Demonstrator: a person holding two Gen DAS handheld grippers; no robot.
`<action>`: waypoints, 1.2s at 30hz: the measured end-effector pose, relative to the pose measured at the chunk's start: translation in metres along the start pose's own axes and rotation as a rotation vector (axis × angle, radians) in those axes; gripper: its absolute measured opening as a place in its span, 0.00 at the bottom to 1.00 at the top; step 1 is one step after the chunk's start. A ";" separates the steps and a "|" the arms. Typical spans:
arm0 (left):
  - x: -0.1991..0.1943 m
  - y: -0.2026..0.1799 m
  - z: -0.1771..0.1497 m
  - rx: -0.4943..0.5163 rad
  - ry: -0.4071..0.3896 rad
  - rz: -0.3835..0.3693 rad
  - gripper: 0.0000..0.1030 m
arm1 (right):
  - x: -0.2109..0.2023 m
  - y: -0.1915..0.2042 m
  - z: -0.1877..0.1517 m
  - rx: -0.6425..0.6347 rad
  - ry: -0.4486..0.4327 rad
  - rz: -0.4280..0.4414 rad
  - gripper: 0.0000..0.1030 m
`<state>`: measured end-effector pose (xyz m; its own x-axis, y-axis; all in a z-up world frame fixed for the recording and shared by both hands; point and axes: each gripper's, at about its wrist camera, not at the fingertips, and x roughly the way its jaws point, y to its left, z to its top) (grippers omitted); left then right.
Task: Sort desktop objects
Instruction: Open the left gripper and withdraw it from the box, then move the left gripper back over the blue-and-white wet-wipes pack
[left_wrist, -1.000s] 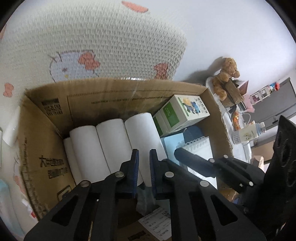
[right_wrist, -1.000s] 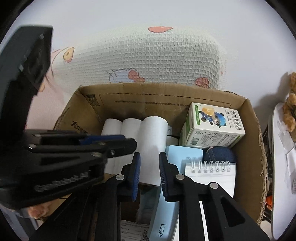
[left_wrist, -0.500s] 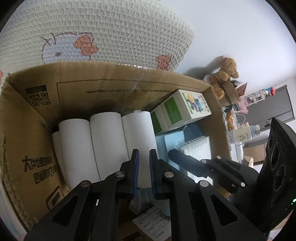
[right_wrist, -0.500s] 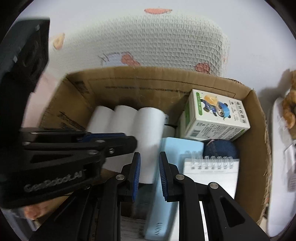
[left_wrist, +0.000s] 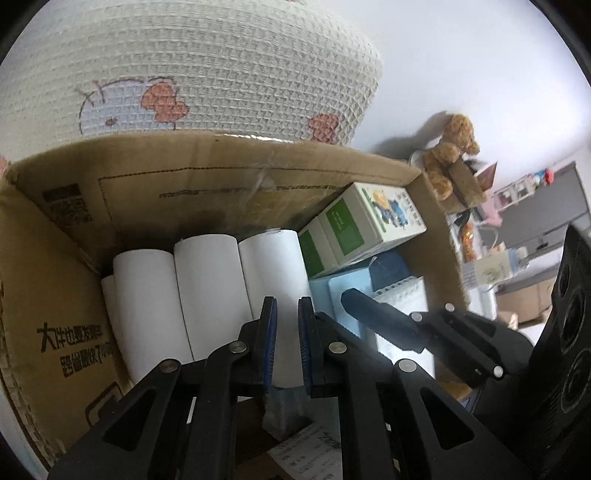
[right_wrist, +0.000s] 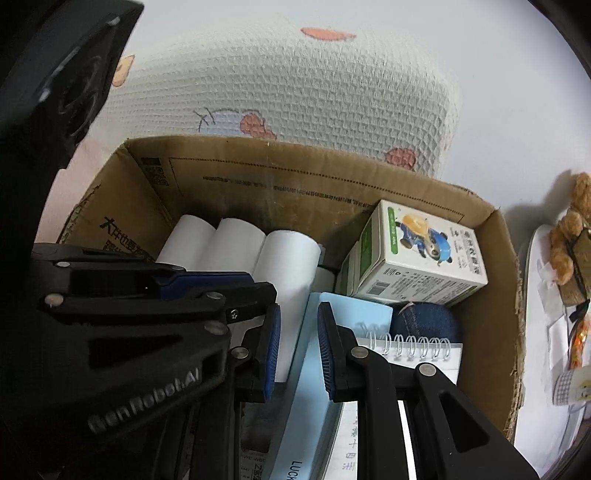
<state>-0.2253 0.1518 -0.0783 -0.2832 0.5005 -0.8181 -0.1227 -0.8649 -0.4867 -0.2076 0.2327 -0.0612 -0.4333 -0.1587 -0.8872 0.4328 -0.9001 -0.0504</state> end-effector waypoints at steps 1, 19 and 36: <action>-0.005 0.001 0.000 0.000 -0.021 0.004 0.12 | -0.005 0.000 -0.001 -0.002 -0.014 0.012 0.17; -0.116 -0.005 -0.029 0.206 -0.365 0.104 0.44 | -0.044 0.030 0.010 0.060 0.048 0.062 0.17; -0.193 0.060 -0.098 0.284 -0.559 0.270 0.47 | -0.085 0.111 0.018 -0.097 0.031 0.053 0.17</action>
<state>-0.0848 0.0069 0.0203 -0.7782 0.2369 -0.5816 -0.2017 -0.9713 -0.1258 -0.1369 0.1386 0.0168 -0.3840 -0.1910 -0.9034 0.5296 -0.8470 -0.0460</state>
